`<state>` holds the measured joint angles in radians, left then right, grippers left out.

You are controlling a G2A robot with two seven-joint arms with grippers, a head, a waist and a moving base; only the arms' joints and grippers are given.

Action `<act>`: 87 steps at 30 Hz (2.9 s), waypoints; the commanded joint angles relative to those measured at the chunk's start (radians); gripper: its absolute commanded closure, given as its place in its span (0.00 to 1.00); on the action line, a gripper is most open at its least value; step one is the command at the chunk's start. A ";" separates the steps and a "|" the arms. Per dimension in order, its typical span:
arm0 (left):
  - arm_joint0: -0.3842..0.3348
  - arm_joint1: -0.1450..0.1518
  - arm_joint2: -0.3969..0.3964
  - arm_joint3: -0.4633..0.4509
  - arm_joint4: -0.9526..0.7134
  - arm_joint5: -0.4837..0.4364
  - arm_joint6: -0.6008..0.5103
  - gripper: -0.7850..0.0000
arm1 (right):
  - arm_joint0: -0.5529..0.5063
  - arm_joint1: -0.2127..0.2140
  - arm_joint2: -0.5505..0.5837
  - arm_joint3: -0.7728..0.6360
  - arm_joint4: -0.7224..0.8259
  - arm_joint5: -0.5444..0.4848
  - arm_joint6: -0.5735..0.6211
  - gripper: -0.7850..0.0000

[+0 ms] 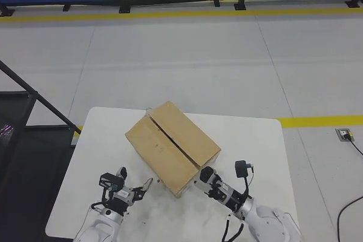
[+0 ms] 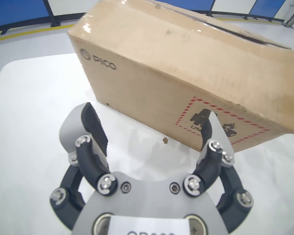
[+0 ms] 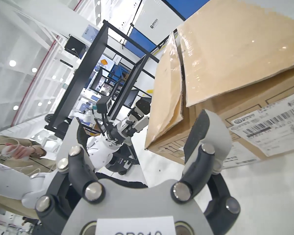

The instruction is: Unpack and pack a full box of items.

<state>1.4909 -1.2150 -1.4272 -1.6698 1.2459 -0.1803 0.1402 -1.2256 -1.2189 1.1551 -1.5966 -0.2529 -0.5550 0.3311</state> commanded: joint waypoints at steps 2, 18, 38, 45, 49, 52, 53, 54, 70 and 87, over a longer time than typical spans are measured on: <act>0.009 0.002 -0.038 -0.002 -0.025 0.007 0.010 0.00 | 0.030 -0.003 -0.010 0.019 0.061 0.024 0.047 0.00; 0.034 0.003 -0.097 -0.008 -0.087 0.010 0.039 0.00 | 0.087 -0.022 -0.089 0.026 0.001 0.091 0.034 0.00; 0.041 0.001 -0.189 -0.047 -0.165 0.069 0.054 0.00 | 0.067 -0.042 -0.139 -0.007 -0.239 0.205 -0.121 1.00; 0.037 0.000 -0.224 -0.050 -0.181 0.086 0.052 0.00 | 0.038 -0.033 -0.115 -0.032 -0.285 0.125 -0.107 1.00; 0.033 0.000 -0.236 -0.047 -0.186 0.096 0.050 0.00 | 0.016 -0.024 -0.092 -0.048 -0.292 0.049 -0.084 1.00; 0.028 -0.001 -0.244 -0.042 -0.184 0.113 0.051 0.00 | -0.001 -0.015 -0.068 -0.054 -0.300 -0.018 -0.064 1.00; 0.025 -0.002 -0.247 -0.039 -0.185 0.120 0.050 0.00 | -0.007 -0.013 -0.060 -0.058 -0.304 -0.035 -0.060 1.00; 0.022 -0.002 -0.249 -0.035 -0.186 0.125 0.047 0.00 | -0.013 -0.010 -0.052 -0.062 -0.314 -0.050 -0.055 1.00; -0.093 -0.005 -0.195 0.093 -0.089 0.147 -0.016 0.00 | -0.087 0.021 0.036 -0.103 -0.346 -0.183 -0.032 0.00; -0.165 -0.011 -0.148 0.159 -0.059 0.138 -0.040 0.00 | -0.253 0.038 0.118 -0.242 -0.508 -0.151 -0.181 0.00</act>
<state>1.3262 -1.2256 -1.5749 -1.5106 1.1865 -0.0427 0.0997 -1.4788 -1.1810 1.2739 -1.8390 -0.7617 -0.7051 0.1491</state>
